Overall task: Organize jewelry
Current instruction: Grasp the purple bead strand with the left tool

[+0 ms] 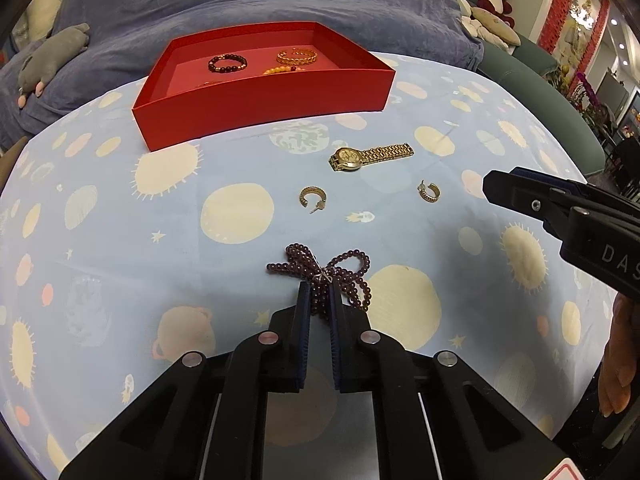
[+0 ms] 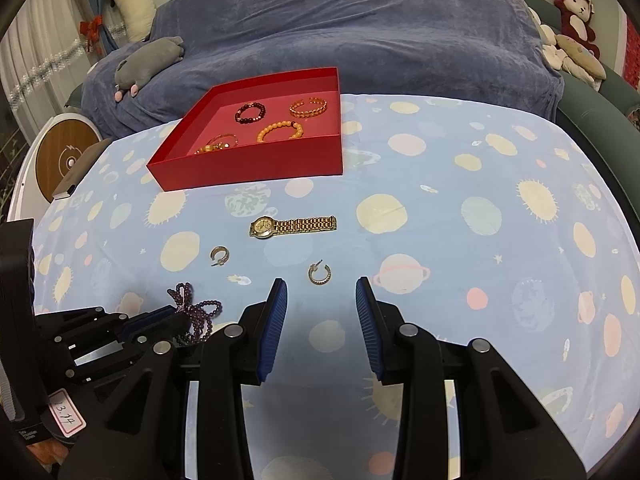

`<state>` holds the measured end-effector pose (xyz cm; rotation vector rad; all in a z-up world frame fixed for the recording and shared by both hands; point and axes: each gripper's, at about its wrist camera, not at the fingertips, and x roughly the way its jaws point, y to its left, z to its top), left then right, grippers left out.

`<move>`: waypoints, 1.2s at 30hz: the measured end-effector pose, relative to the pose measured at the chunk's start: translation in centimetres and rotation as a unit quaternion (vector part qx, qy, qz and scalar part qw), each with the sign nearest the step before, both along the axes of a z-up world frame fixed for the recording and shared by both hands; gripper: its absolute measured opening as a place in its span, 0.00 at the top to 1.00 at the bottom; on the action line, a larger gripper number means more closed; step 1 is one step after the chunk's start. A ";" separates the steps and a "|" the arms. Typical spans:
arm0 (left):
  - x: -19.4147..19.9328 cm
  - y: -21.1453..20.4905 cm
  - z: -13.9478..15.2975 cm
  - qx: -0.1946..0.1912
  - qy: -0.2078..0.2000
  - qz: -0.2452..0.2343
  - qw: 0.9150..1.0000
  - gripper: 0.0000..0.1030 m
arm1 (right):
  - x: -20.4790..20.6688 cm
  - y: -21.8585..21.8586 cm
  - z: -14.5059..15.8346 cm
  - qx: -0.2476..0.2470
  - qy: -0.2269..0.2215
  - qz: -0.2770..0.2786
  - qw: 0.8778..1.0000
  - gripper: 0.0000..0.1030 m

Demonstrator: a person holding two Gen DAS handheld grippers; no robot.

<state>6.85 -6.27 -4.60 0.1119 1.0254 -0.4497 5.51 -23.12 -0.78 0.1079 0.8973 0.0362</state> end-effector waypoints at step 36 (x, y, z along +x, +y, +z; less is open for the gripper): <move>4.8 5.3 -0.4 -0.018 0.016 0.080 0.996 0.93 | 10.5 1.7 -1.8 0.008 0.030 0.019 0.999 0.67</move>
